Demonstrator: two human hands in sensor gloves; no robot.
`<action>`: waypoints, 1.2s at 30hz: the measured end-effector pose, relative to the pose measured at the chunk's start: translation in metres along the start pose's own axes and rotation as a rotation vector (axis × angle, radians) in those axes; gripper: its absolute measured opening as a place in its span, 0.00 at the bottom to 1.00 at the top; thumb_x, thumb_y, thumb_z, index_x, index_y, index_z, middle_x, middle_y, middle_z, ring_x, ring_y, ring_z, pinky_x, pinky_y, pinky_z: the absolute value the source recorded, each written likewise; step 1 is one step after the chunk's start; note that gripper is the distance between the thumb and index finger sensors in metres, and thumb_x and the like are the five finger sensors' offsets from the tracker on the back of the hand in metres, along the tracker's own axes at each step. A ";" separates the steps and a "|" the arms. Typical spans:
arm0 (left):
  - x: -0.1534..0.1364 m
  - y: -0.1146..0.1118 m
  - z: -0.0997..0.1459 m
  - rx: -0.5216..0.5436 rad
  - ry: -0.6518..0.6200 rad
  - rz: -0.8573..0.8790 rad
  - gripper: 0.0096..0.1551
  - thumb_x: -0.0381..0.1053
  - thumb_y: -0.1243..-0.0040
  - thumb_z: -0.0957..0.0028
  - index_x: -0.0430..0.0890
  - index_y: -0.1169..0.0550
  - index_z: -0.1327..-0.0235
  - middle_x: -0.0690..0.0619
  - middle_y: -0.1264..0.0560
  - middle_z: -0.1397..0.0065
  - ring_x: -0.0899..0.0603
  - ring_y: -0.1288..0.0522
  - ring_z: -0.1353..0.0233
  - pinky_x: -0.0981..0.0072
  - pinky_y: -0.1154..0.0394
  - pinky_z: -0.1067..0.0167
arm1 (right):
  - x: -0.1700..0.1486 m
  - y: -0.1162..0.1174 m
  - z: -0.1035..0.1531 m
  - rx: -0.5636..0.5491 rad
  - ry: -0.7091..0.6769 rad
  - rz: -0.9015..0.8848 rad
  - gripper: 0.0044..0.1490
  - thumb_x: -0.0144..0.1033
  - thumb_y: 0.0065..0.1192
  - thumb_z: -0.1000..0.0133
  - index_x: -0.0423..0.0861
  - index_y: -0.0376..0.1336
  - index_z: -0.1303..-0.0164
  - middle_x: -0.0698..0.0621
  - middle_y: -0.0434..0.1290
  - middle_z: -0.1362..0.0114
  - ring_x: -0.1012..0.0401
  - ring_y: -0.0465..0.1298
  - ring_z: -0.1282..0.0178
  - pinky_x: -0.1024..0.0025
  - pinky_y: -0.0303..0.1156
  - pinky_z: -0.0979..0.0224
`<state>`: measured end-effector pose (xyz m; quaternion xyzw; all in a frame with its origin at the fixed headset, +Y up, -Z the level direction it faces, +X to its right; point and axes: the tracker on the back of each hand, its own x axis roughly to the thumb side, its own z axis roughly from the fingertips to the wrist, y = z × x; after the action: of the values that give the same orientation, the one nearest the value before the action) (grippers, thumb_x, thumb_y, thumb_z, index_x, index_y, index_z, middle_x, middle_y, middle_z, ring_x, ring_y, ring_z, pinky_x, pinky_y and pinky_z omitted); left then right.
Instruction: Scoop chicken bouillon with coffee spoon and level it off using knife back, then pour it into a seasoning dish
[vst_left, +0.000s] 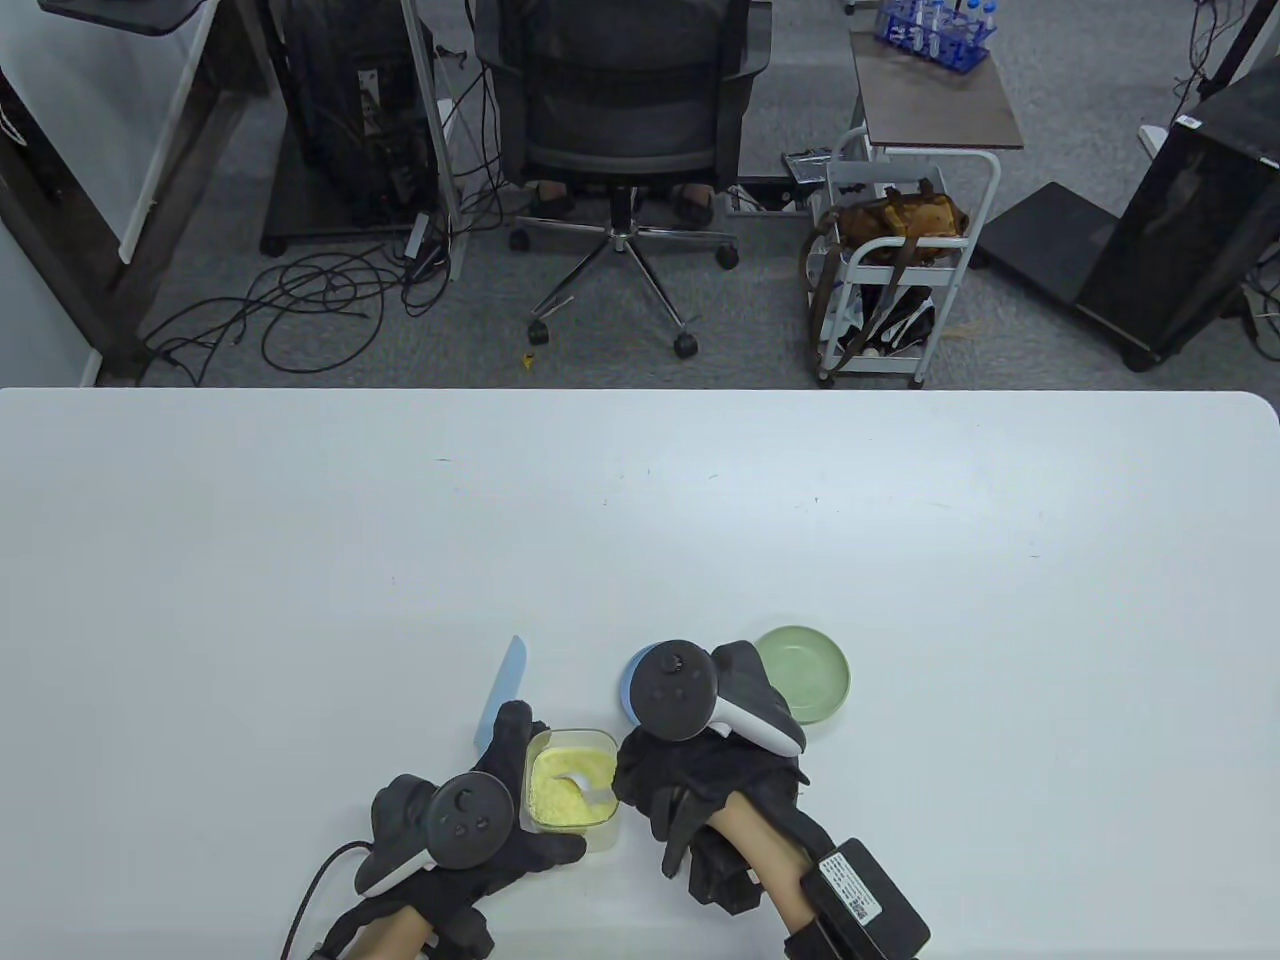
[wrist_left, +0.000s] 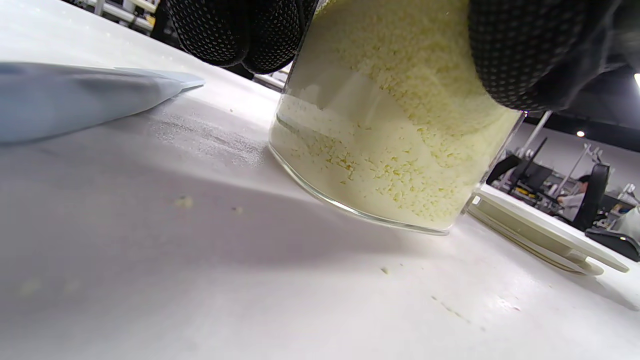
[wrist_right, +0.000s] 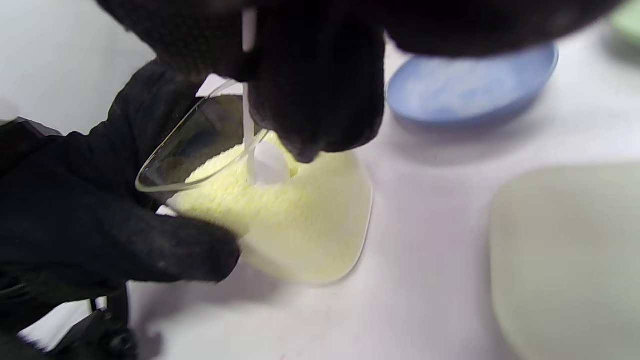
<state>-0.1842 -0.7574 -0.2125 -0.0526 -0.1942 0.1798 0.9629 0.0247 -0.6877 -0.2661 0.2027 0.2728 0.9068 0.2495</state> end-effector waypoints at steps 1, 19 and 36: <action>0.000 0.000 0.000 0.000 0.000 0.000 0.83 0.70 0.29 0.69 0.35 0.68 0.28 0.41 0.41 0.21 0.39 0.31 0.22 0.54 0.31 0.30 | -0.003 0.001 -0.001 0.009 0.009 -0.028 0.23 0.33 0.64 0.53 0.28 0.72 0.62 0.32 0.80 0.69 0.73 0.76 0.92 0.67 0.79 0.77; 0.000 0.000 0.000 0.000 0.001 -0.010 0.83 0.71 0.29 0.69 0.35 0.68 0.28 0.42 0.41 0.21 0.39 0.31 0.22 0.53 0.31 0.30 | -0.056 0.022 0.008 -0.103 -0.051 -0.510 0.23 0.33 0.65 0.53 0.26 0.74 0.68 0.38 0.81 0.82 0.77 0.77 0.97 0.71 0.81 0.86; -0.038 0.061 0.018 -0.133 0.189 0.063 0.59 0.53 0.30 0.49 0.42 0.56 0.21 0.39 0.36 0.21 0.36 0.29 0.24 0.52 0.29 0.33 | -0.066 0.015 0.023 -0.180 -0.152 -0.605 0.23 0.33 0.65 0.53 0.26 0.74 0.67 0.38 0.81 0.82 0.76 0.77 0.98 0.71 0.80 0.86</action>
<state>-0.2441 -0.7145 -0.2199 -0.1391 -0.1124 0.1909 0.9652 0.0836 -0.7267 -0.2551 0.1566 0.2202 0.7942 0.5442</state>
